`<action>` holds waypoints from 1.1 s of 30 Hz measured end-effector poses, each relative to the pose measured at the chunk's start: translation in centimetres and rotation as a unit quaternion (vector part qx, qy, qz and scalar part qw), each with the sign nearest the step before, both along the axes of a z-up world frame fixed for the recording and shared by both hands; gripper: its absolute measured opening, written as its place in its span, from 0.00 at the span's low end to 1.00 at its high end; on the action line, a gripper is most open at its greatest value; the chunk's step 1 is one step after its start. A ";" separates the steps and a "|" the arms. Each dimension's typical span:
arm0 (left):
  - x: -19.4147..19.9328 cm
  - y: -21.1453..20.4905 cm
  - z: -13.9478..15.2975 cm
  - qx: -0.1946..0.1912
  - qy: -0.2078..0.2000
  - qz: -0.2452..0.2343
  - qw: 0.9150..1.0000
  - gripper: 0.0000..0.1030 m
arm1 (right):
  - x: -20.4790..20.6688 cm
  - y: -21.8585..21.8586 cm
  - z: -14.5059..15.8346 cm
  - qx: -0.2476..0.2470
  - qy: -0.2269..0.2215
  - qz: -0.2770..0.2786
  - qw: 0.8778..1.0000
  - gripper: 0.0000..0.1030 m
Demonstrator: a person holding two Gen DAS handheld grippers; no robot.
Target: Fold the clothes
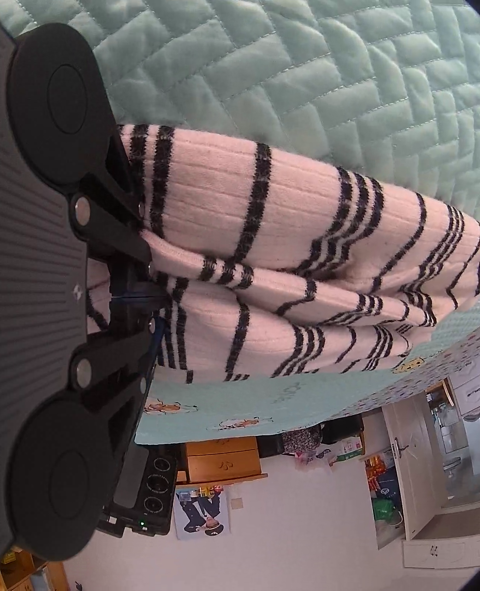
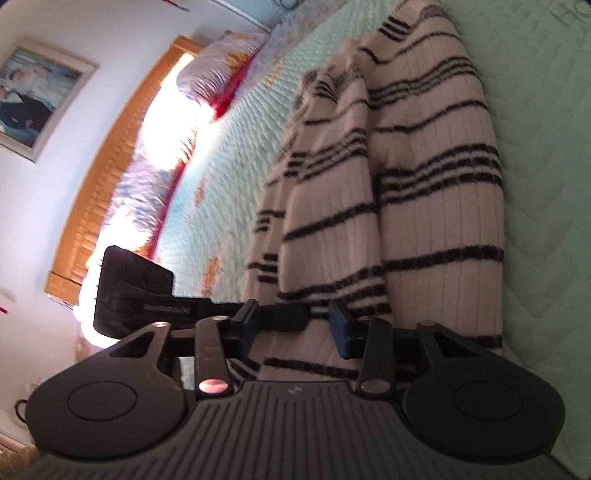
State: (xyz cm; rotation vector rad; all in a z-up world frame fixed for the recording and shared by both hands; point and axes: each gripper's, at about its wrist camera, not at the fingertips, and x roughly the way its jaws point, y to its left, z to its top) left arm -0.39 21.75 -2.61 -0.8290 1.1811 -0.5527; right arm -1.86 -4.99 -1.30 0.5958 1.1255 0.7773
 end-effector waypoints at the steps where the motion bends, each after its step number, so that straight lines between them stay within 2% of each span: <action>1: 0.0 -0.1 0.1 0.005 -0.004 -0.004 1.000 0.03 | 0.2 -0.1 -0.5 -0.010 0.007 -0.003 1.000 0.00; 3: 0.1 -0.4 0.4 0.016 -0.013 -0.013 1.000 0.03 | 0.6 -0.5 -1.0 0.002 0.020 -0.003 1.000 0.00; 8: 0.2 -0.9 1.2 0.043 -0.018 -0.016 0.999 0.03 | 0.6 0.0 0.2 -0.024 0.009 0.009 1.000 0.00; 11: 0.1 -1.2 2.1 0.059 -0.030 -0.021 0.998 0.02 | 0.4 -0.2 0.9 -0.015 0.005 0.009 1.000 0.03; 13: 0.0 -1.0 2.2 0.060 -0.032 -0.019 0.998 0.02 | 0.3 -0.1 1.4 -0.012 0.000 0.011 1.000 0.07; 18: 0.1 -1.9 3.1 0.070 -0.057 -0.031 0.995 0.05 | 0.7 -0.1 1.8 -0.006 -0.011 0.027 1.000 0.08; 20: 0.3 -2.2 2.3 0.083 -0.049 -0.040 0.995 0.04 | 1.2 0.0 0.9 -0.017 0.002 0.034 0.999 0.08; 21: 0.3 -2.3 1.7 0.087 -0.048 -0.047 0.994 0.03 | 1.4 0.0 0.3 -0.022 0.011 0.034 0.999 0.01; 22: 0.2 -2.1 1.4 0.090 -0.050 -0.049 0.993 0.03 | 1.5 -0.3 -0.2 -0.023 0.019 0.032 0.999 0.00; 24: 0.2 -1.6 1.1 0.075 -0.038 -0.040 0.996 0.03 | 1.9 -0.7 -0.6 -0.014 0.027 0.035 0.999 0.00; 28: 0.3 -2.0 1.4 0.094 -0.044 -0.048 0.993 0.03 | 2.0 -0.4 -0.2 -0.034 0.020 0.047 0.998 0.00; 33: 0.4 -1.6 1.3 0.085 -0.038 -0.045 0.995 0.03 | 2.0 -1.6 0.2 -0.036 0.021 0.039 0.998 0.00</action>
